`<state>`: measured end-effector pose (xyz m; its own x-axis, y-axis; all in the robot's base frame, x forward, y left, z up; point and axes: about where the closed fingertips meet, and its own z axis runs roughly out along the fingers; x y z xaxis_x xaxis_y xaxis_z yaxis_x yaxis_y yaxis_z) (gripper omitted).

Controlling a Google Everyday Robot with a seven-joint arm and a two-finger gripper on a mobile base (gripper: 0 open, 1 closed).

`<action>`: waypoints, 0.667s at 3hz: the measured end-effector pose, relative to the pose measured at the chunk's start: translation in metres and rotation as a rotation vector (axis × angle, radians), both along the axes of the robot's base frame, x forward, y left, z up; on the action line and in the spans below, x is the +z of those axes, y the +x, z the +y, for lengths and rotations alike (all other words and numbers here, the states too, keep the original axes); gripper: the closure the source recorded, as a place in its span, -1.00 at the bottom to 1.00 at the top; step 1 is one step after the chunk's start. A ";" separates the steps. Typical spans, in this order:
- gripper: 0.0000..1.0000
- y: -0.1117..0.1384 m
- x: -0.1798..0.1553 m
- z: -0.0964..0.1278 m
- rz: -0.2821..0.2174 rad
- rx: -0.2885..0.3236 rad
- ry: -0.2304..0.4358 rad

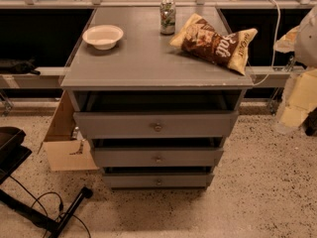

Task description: Open top drawer

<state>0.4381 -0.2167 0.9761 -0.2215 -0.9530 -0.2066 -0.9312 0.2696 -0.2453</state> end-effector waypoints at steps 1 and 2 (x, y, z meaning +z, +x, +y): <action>-1.00 0.000 0.000 0.000 0.000 0.000 0.000; -1.00 0.002 -0.023 0.014 0.010 0.044 0.007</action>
Offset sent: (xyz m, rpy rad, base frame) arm 0.0062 0.0365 -0.0652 0.0192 0.0481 0.1188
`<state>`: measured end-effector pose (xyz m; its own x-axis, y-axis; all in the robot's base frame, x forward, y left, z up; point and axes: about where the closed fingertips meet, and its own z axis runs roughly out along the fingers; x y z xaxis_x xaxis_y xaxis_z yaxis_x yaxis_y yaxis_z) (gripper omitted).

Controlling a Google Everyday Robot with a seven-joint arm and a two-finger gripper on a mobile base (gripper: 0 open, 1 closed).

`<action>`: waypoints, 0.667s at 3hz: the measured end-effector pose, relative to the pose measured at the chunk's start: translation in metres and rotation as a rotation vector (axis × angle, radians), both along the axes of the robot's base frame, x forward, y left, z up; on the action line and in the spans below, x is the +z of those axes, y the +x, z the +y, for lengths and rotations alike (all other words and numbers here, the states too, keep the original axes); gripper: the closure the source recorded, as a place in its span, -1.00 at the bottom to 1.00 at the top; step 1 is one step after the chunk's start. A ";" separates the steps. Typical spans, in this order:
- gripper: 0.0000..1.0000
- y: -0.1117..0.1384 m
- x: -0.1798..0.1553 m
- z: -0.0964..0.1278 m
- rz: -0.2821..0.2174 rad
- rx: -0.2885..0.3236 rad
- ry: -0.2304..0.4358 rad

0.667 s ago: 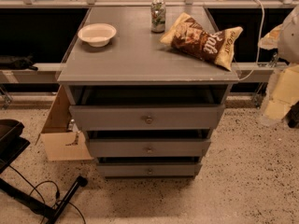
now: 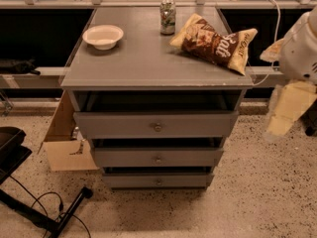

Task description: Open top drawer

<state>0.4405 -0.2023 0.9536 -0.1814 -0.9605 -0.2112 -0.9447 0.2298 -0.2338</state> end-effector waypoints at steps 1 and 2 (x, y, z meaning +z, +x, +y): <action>-1.00 0.007 -0.056 0.024 0.030 0.068 0.056; -1.00 0.030 -0.125 0.059 0.039 0.128 0.105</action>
Offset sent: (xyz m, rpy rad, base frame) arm 0.0643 0.1009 -0.2087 0.1710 0.0279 0.1958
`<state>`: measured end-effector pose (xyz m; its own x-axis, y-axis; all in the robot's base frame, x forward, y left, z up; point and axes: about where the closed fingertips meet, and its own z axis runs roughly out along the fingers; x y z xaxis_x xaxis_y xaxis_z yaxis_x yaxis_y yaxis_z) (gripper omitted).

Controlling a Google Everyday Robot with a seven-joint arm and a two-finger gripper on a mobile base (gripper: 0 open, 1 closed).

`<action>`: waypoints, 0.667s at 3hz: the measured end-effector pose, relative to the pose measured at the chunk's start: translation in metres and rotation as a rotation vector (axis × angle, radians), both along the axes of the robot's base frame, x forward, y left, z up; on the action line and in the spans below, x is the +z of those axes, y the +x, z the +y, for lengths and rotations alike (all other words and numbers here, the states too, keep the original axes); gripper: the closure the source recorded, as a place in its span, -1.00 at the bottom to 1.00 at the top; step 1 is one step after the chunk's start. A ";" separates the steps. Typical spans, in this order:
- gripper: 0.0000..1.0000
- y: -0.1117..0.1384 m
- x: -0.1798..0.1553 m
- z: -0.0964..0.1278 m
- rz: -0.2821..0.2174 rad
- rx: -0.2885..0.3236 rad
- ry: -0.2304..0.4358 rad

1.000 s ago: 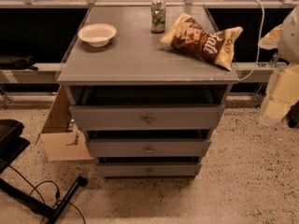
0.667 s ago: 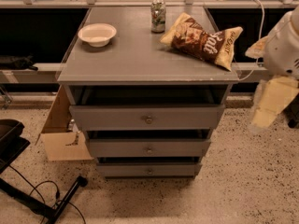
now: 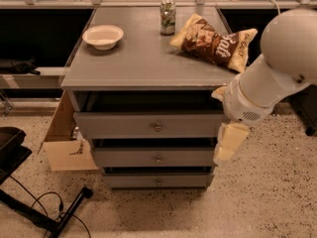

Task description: Open top drawer

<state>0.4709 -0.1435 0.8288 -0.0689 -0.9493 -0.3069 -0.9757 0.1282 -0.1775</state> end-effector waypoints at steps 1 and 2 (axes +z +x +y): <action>-1.00 0.028 -0.055 0.023 -0.013 0.049 0.022; -1.00 0.058 -0.095 0.029 -0.030 0.079 0.026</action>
Offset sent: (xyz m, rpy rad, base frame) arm 0.0952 0.0353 -0.1457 0.0347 -0.0481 0.1124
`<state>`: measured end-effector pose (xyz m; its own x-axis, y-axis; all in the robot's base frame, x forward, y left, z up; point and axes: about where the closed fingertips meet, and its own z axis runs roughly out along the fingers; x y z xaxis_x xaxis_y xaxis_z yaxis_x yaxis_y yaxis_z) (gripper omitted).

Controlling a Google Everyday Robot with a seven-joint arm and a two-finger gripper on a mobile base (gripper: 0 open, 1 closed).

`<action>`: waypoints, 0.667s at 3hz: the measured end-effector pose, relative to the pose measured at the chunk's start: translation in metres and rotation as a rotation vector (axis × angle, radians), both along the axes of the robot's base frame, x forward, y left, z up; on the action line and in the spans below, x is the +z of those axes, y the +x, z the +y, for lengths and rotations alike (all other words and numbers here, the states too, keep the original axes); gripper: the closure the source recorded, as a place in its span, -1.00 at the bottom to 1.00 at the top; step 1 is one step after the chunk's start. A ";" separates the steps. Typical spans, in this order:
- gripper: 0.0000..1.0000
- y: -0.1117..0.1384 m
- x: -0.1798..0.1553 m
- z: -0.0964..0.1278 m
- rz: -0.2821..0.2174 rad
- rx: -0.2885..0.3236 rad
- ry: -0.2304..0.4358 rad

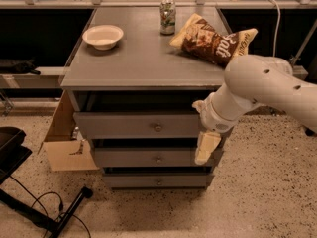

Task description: Open top drawer

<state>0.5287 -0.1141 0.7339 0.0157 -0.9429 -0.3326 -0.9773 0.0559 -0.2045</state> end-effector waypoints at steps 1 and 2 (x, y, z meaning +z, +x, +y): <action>-1.00 0.025 -0.028 -0.001 -0.013 -0.008 -0.027; -1.00 0.046 -0.046 -0.003 -0.022 -0.032 -0.051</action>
Offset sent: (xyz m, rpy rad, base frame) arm 0.0748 -0.0079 -0.0666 -0.0808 -0.0371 -0.0665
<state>0.5751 -0.1174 0.6877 -0.0079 -0.9588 -0.2840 -0.9704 0.0759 -0.2294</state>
